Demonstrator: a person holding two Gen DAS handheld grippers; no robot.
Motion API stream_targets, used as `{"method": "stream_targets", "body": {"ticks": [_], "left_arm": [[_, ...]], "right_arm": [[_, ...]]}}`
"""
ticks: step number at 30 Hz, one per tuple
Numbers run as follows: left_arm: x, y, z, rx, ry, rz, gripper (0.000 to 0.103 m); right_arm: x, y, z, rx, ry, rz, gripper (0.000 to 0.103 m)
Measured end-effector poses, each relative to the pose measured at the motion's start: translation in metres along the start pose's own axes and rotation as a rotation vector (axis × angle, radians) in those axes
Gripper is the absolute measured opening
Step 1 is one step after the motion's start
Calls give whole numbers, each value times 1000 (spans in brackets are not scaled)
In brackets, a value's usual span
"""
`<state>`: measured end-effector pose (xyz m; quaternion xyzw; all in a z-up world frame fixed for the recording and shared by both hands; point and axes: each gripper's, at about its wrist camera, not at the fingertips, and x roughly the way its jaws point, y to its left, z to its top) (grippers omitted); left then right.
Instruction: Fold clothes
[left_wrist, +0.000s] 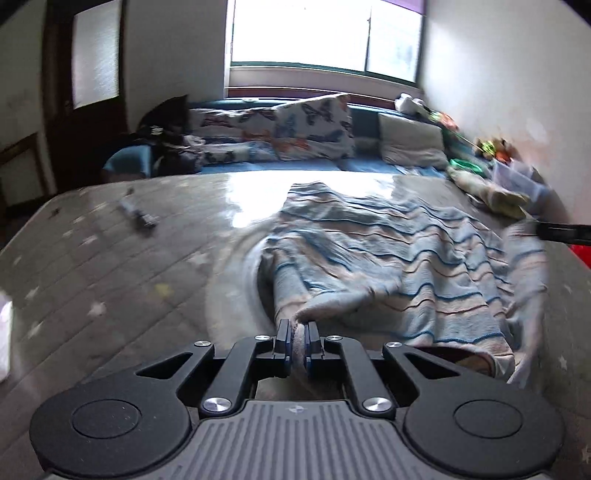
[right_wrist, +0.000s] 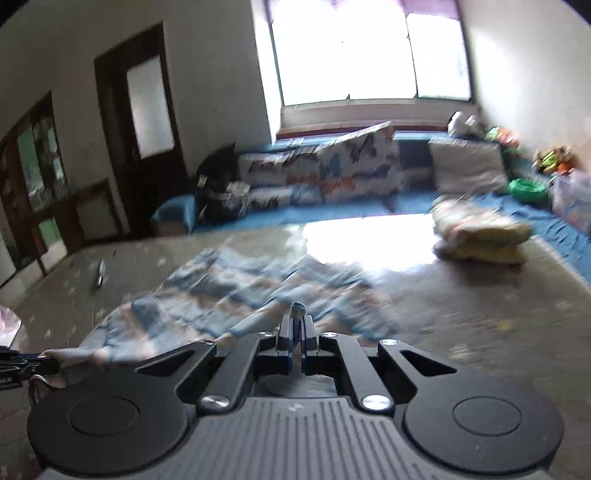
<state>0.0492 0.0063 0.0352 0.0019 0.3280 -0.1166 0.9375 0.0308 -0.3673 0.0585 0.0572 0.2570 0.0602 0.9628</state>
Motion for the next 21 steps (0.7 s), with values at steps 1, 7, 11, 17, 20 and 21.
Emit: {"method": "stream_targets", "body": {"ticks": [1, 7, 11, 17, 20, 21], "left_arm": [[-6, 5, -3, -15, -2, 3, 7], [-42, 16, -29, -56, 20, 3, 7], [-55, 22, -49, -76, 77, -12, 7], [-69, 19, -50, -20, 76, 4, 23], [-77, 15, -42, 17, 36, 11, 33], [-79, 11, -39, 33, 17, -3, 33]], "right_arm": [[-15, -8, 0, 8, -22, -20, 3], [-78, -41, -21, 51, -69, -124, 3], [-98, -56, -52, 84, 6, -194, 3], [-111, -76, -92, 182, 142, -284, 8], [-116, -81, -90, 191, 121, -309, 10], [-116, -81, -85, 186, 106, -307, 10]]}}
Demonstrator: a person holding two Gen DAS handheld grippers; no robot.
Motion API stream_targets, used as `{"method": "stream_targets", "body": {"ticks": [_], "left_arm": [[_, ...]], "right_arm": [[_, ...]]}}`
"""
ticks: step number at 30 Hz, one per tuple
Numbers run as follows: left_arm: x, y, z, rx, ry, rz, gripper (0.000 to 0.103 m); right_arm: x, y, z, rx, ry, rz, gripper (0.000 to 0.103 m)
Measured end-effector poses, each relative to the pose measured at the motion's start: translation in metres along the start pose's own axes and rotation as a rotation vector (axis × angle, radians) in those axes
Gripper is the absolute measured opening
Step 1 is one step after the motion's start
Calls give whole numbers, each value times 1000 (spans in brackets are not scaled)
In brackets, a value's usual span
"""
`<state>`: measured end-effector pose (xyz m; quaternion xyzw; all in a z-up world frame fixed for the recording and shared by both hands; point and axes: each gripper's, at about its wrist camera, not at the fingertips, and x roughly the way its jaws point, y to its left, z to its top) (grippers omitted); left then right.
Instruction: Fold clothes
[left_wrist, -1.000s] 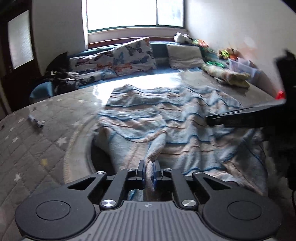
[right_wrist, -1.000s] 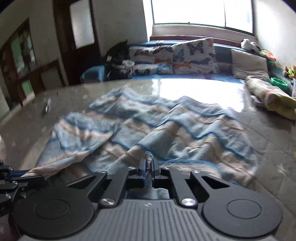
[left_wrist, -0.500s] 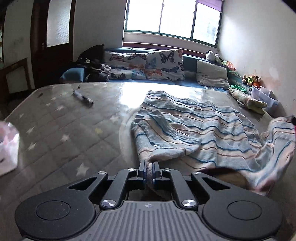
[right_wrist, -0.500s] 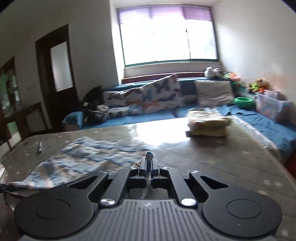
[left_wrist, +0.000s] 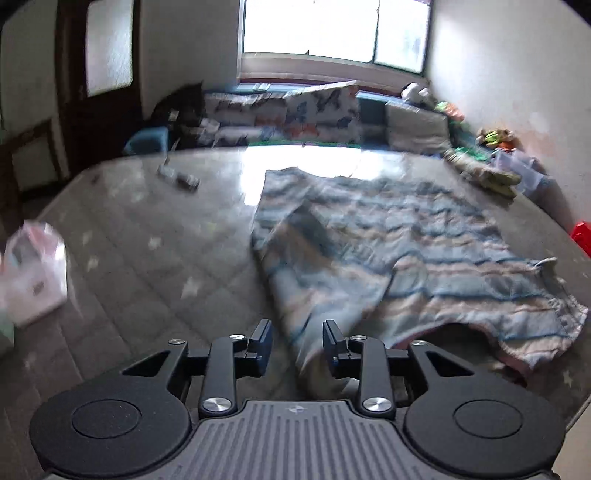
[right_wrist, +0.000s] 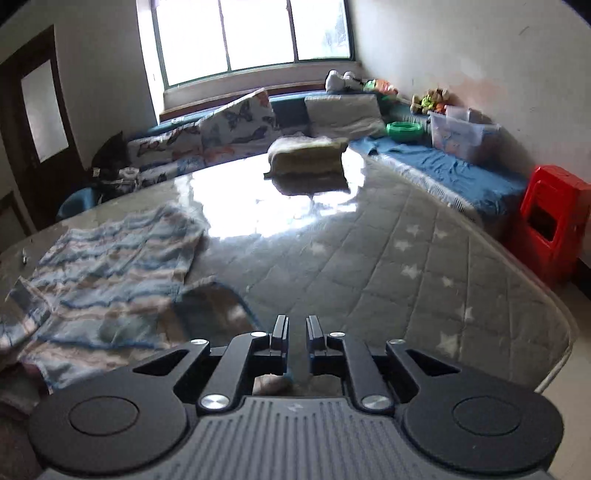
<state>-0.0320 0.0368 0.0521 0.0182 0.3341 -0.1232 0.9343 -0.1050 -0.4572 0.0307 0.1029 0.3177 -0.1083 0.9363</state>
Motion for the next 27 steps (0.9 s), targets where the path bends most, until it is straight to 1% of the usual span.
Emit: {"method": "stream_targets", "body": {"ticks": [3, 6, 7, 9, 11, 13, 16, 17, 18, 19, 20, 21, 22, 24, 27], "left_arm": [[6, -15, 10, 54, -35, -35, 33], [27, -35, 18, 110, -33, -56, 34], [35, -42, 20, 131, -29, -67, 38], [52, -52, 23, 170, -17, -84, 44], [69, -61, 24, 217, -6, -73, 46], [87, -67, 22, 256, 22, -61, 46], [108, -69, 18, 271, 63, -64, 46], [110, -68, 18, 270, 55, -68, 45], [111, -67, 19, 266, 53, -69, 29], [112, -65, 21, 256, 53, -64, 10], [110, -61, 22, 243, 45, -61, 9], [108, -57, 23, 230, 38, -58, 4], [105, -52, 25, 215, 23, -48, 4], [90, -31, 29, 144, -30, 4, 3], [62, 13, 31, -10, -81, 110, 3]], "right_arm": [[5, 14, 9, -28, -14, 48, 13], [20, 35, 10, -68, 12, 107, 23], [25, 41, 10, -81, 21, 121, 23], [37, 53, 8, -106, 41, 153, 24], [45, 58, 6, -117, 53, 162, 26], [54, 62, 3, -142, 59, 148, 31], [61, 61, 1, -143, 78, 140, 32], [63, 59, 0, -138, 85, 142, 33], [65, 58, -1, -136, 92, 138, 34], [68, 57, -3, -134, 98, 134, 35], [69, 57, -4, -132, 103, 132, 37], [71, 57, -5, -132, 105, 131, 37], [71, 57, -5, -136, 104, 130, 38], [71, 58, -5, -142, 103, 129, 38], [72, 58, -4, -147, 105, 122, 39]]}}
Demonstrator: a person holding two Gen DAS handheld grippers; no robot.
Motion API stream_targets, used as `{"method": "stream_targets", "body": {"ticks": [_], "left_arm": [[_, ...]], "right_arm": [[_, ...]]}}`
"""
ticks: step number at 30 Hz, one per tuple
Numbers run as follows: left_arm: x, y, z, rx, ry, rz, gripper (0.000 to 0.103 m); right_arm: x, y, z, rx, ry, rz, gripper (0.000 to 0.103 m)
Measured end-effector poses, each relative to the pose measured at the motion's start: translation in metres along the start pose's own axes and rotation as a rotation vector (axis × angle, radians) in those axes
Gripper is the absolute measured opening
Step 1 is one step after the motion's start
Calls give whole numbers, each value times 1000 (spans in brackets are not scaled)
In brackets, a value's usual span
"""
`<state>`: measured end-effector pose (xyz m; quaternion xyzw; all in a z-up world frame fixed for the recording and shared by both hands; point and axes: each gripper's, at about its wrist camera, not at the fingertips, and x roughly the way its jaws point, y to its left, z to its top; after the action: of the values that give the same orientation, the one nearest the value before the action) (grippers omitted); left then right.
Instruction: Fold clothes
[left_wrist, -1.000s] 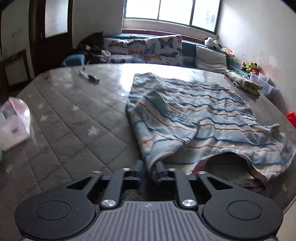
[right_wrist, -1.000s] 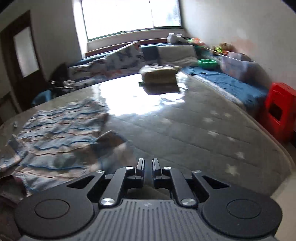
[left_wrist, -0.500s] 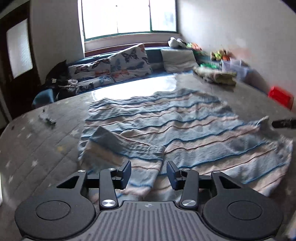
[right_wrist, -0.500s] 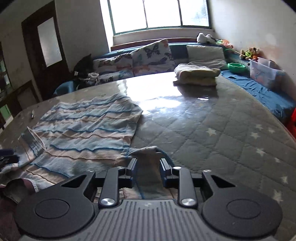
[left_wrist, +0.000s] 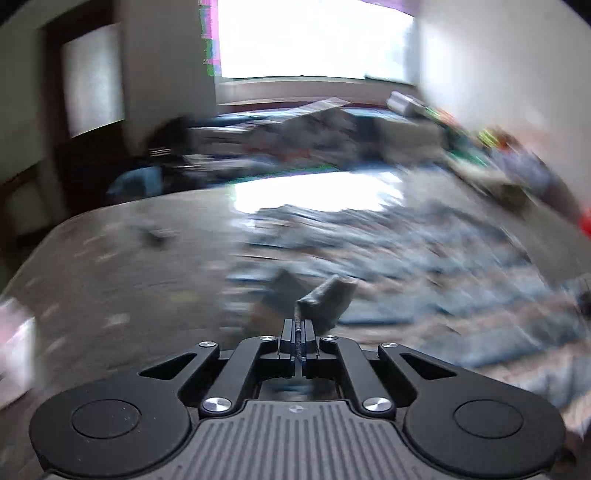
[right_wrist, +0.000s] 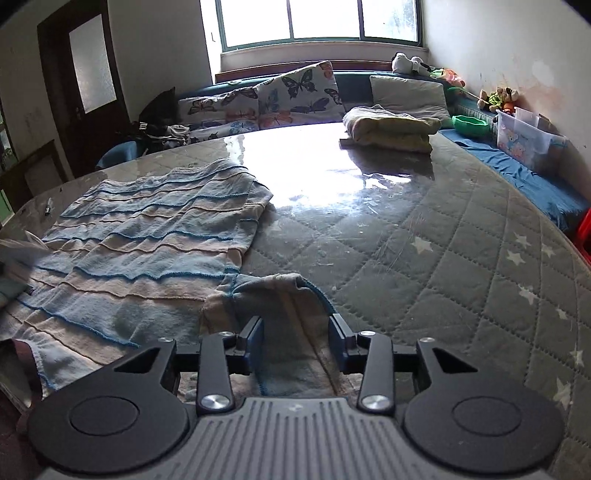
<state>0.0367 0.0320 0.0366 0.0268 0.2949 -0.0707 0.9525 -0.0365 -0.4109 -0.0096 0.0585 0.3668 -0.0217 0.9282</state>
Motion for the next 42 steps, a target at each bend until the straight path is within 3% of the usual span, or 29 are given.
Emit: {"method": "stream_targets", "body": {"ticks": [3, 6, 12, 17, 23, 29, 32, 36, 42], "left_arm": [[-24, 44, -7, -133, -16, 132, 3], [-36, 78, -26, -231, 22, 233, 3], [-34, 98, -59, -296, 127, 318, 0], [-39, 87, -44, -258, 98, 279, 1], [-15, 60, -4, -195, 42, 170, 3], [23, 34, 20, -103, 72, 101, 5], [42, 30, 33, -94, 87, 90, 12], [71, 24, 52, -75, 100, 89, 35], [105, 18, 67, -42, 132, 99, 41]], "right_arm": [[1, -1, 0, -3, 2, -11, 40], [2, -2, 0, -8, 4, -15, 42], [3, 6, -2, -56, 7, -38, 44], [0, 5, 3, -60, 1, -40, 43], [7, 9, 17, -58, -29, -4, 43], [22, 7, 23, -88, 27, -19, 43], [18, 5, 42, -83, -2, 2, 43], [33, 10, 80, -54, -15, 88, 43], [97, 15, 129, -7, 43, 189, 43]]}}
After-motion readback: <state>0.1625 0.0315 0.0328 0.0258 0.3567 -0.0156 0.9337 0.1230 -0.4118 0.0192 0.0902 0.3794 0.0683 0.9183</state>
